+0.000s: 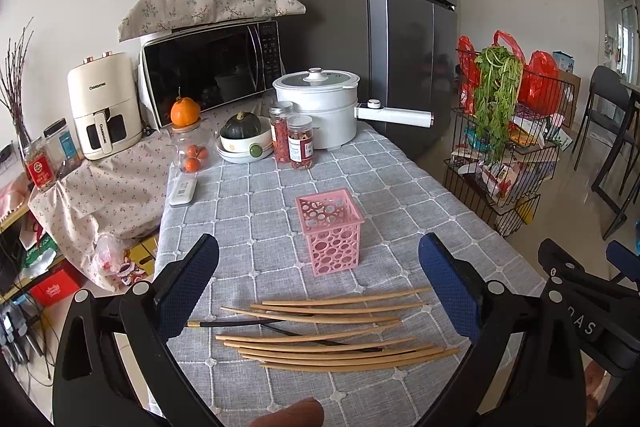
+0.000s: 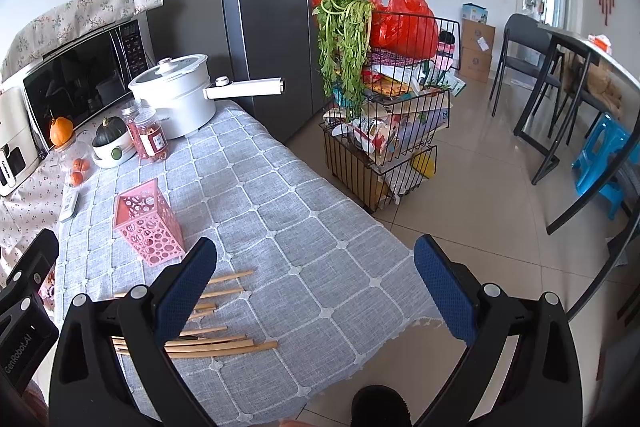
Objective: Organize utensils
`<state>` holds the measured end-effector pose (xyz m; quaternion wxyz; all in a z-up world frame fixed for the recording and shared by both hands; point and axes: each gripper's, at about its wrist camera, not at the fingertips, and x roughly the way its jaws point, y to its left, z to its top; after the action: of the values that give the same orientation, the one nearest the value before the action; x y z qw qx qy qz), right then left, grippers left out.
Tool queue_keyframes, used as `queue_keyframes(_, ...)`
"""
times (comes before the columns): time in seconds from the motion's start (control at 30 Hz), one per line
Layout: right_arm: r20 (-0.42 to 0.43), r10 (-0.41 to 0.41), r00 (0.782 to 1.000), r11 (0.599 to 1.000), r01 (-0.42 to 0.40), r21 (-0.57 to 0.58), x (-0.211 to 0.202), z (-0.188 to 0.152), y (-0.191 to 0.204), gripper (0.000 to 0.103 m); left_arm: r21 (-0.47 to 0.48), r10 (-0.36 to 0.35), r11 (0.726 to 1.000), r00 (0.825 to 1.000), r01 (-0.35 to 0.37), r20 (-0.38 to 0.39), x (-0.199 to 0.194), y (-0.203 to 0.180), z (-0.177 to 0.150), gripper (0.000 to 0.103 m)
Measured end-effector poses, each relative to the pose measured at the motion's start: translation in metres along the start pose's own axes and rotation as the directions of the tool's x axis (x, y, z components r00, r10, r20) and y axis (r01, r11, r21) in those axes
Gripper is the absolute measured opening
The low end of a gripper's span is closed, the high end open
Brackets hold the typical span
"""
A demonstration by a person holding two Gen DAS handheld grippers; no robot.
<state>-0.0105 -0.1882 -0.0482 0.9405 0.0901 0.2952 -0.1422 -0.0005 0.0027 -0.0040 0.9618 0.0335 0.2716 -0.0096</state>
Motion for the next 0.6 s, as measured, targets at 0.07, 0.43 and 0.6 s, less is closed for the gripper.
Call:
queue_keyframes(0.07,-0.003,0.002,1.0,1.0,-0.002,0.0,0.0004,-0.0003,0.0001,0.096,-0.008,-0.002,1.0,1.0,0.002,0.023,-0.0008,-0.0001,-0.0004,0.096)
queue_keyframes(0.43,-0.006,0.002,1.0,1.0,-0.002,0.0,0.0018,-0.0003,0.0009,0.096,-0.001,0.0,1.0,1.0,0.0,0.007,0.0037,0.0002,-0.0007,0.096)
queue_keyframes(0.6,-0.007,0.003,1.0,1.0,-0.003,0.001,0.0018,-0.0003,0.0008,0.096,0.001,-0.001,1.0,1.0,0.001,0.003,0.0025,0.002,-0.0019,0.096)
